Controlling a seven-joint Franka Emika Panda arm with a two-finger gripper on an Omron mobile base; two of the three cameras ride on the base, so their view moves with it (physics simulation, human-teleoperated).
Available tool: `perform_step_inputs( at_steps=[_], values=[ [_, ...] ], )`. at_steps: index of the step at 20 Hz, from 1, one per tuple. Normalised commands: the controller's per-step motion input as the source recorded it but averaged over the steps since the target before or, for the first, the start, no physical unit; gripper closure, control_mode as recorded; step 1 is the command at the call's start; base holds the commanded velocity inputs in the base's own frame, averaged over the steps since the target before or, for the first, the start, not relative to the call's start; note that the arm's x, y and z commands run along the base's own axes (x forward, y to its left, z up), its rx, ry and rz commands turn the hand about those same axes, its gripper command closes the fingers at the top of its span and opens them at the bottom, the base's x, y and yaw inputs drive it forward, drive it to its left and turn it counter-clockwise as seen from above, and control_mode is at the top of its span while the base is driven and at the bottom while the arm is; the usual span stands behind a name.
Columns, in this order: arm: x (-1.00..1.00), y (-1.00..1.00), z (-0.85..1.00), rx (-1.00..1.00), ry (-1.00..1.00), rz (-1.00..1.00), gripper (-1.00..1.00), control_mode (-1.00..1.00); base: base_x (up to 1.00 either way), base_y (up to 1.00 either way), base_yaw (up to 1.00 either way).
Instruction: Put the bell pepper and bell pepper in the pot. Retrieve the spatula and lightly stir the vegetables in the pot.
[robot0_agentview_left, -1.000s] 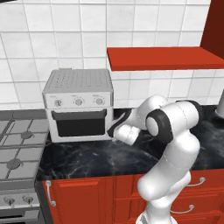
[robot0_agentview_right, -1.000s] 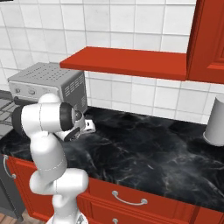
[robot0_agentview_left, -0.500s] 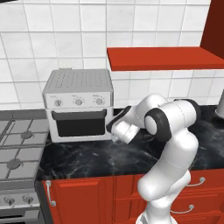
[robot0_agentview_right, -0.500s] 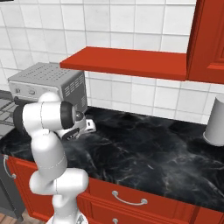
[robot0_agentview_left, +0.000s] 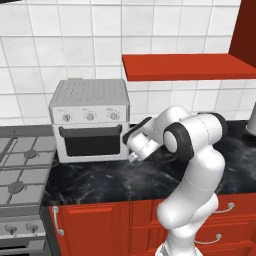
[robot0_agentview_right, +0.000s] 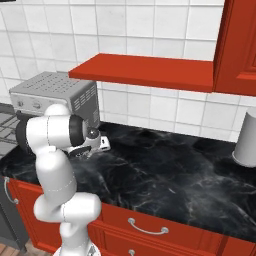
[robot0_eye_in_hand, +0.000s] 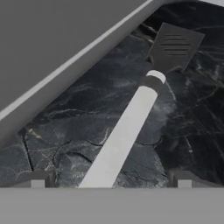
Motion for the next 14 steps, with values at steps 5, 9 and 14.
perform_step_inputs(
  at_steps=[5,9,14],
  values=[
    [0.03,-0.48,-0.39,0.0,0.0,-0.03,-1.0,-1.0,0.0,0.0,0.0],
    [0.0,-0.6,-0.34,0.0,0.0,-0.07,-1.0,-1.0,0.0,0.0,0.0],
    [-0.1,-0.62,-0.31,0.0,0.0,-0.08,-1.0,-1.0,0.0,0.0,0.0]
  ],
)
